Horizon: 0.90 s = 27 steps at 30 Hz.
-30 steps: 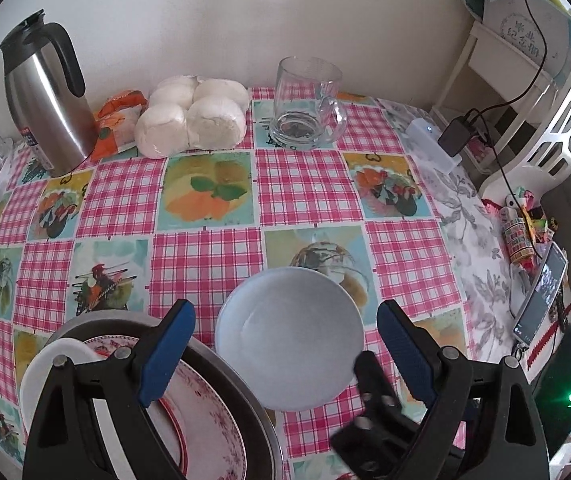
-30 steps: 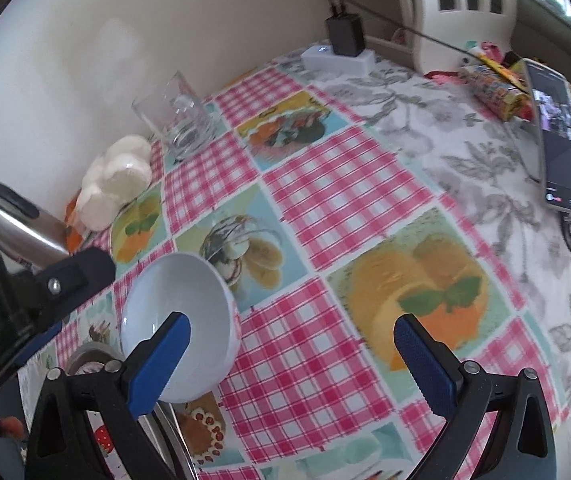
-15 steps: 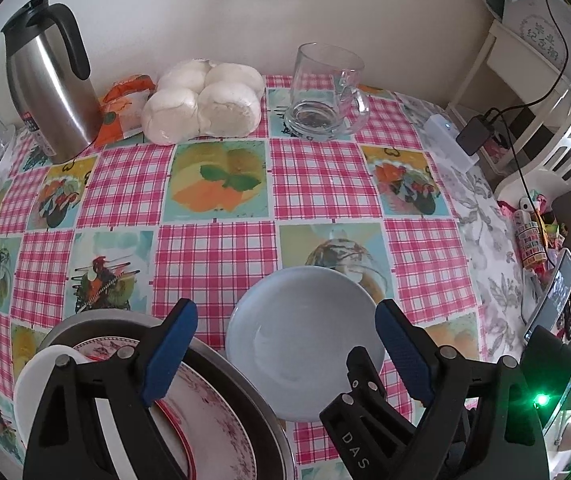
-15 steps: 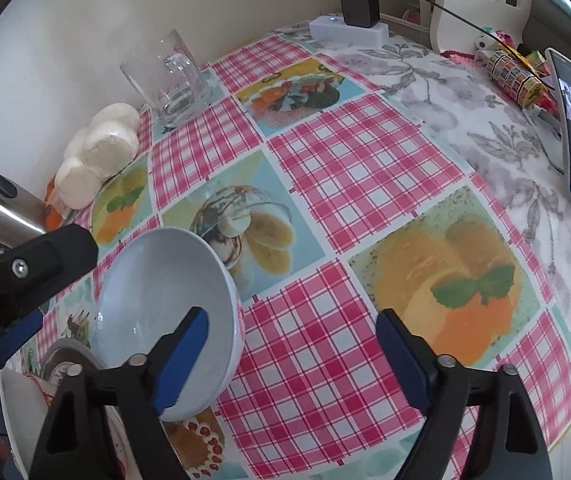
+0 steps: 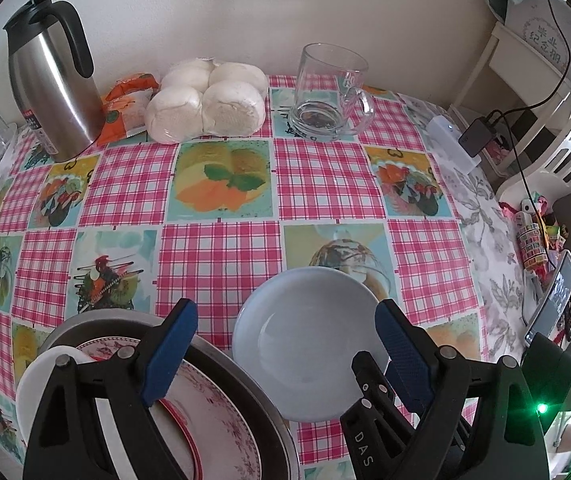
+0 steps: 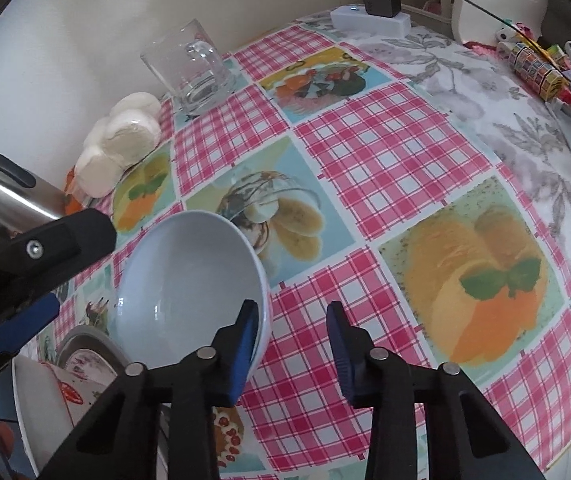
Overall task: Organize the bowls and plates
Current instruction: 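Close both tools together on the pale blue bowl's rim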
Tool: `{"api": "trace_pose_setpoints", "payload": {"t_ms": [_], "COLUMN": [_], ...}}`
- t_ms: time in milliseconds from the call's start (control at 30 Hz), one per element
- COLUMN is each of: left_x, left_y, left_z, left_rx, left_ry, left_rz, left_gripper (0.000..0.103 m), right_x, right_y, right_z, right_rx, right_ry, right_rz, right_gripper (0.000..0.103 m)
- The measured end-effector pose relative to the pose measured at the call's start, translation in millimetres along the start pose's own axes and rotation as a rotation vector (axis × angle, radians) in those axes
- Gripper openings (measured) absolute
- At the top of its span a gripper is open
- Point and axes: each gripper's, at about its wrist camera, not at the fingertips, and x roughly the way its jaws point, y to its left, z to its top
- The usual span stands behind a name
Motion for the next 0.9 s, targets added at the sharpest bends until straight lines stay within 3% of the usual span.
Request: {"api": "trace_pose_setpoints", "payload": {"t_ms": [100,467,567,900], "left_x": [0.3,-1.3,-0.3,12.9], "left_y": [0.6,-7.6,-10.9,-24.0], "left_z": [-0.3,-1.6,-2.3,-9.1], "left_rx": [-0.002,0.026,0.038,0.075], "left_ry": [0.002,0.003,0.009,0.058], "left_rz": [-0.002,-0.008,-0.014,-0.042], "left_gripper": [0.091,0.091,0.083,0.074], "right_x": [-0.8,-8.5,-10.0,-12.6], "right_y": [1.5,-17.1,-25.5,-48.6], "right_z": [0.3,5.2,6.9,10.1], "right_rx": [-0.014,0.014,0.039,0.112], "right_ry": [-0.006,-0.036,-0.038,-0.039], "right_rz": [0.000,-0.050,-0.048,-0.051], "right_gripper": [0.031,0.030,0.030,0.031]}}
